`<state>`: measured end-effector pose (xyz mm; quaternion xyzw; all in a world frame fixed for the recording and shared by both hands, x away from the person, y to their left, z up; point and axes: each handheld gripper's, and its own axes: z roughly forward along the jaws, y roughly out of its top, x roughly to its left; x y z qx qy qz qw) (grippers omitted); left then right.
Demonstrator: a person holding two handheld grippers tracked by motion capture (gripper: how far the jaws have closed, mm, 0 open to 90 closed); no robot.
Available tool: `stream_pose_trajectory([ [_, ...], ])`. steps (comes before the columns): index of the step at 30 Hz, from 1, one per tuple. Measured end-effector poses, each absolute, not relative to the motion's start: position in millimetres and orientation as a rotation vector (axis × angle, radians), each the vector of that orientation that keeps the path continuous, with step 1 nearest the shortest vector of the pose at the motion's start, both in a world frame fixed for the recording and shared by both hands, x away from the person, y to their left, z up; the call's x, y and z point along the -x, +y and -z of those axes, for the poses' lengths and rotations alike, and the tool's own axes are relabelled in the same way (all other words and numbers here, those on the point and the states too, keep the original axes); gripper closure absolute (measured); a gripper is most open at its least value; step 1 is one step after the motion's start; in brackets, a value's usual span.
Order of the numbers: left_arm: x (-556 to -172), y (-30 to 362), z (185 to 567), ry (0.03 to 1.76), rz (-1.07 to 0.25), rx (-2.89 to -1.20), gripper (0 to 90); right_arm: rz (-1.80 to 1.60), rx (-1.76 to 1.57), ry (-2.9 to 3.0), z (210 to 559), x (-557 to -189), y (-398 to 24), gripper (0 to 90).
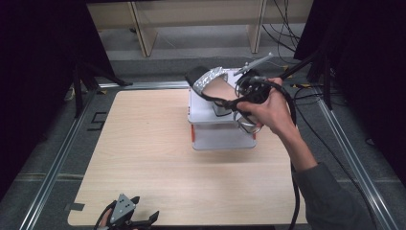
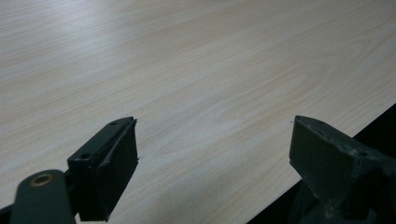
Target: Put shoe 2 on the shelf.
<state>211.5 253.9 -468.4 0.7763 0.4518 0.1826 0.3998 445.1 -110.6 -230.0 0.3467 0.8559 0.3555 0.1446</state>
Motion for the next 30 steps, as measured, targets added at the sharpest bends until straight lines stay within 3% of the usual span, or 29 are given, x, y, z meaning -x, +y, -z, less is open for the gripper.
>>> stream_pose_trajectory([
  [15,-210.7,254.3,467.3,1.128,-0.469,-1.975,14.9,-0.816,-1.501,2.297,251.0,-539.8,-130.4,42.5],
  [30,-208.6,250.4,466.3,1.121,-0.453,-1.931,15.0,-0.604,-1.752,2.171,270.3,-570.5,-124.3,42.5],
])
